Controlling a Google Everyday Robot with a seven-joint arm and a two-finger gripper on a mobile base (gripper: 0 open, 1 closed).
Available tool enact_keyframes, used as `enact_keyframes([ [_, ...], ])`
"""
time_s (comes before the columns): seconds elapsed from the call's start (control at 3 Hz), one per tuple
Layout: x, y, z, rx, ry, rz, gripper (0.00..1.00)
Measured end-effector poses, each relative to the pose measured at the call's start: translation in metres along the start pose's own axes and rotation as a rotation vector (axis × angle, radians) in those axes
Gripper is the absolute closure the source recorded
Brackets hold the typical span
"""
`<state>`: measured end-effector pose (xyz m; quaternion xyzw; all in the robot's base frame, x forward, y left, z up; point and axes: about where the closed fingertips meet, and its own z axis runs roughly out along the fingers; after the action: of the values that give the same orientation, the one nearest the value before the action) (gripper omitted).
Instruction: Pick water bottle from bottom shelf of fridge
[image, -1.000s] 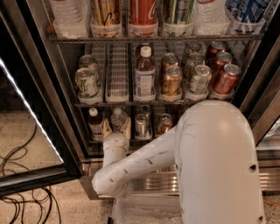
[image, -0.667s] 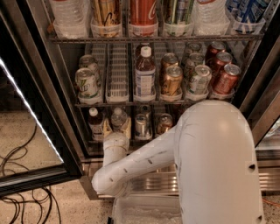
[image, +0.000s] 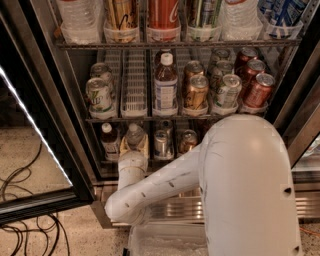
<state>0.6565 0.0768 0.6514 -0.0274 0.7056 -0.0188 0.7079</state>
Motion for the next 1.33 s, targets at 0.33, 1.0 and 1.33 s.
enact_keyframes([
  [0.33,0.000,0.000,0.000,0.000,0.000,0.000,0.98],
  [1.0,-0.022,0.009,-0.023,-0.033,-0.126,0.103,1.00],
  [1.33,-0.013,0.040,-0.044,-0.122,-0.145,0.190,1.00],
])
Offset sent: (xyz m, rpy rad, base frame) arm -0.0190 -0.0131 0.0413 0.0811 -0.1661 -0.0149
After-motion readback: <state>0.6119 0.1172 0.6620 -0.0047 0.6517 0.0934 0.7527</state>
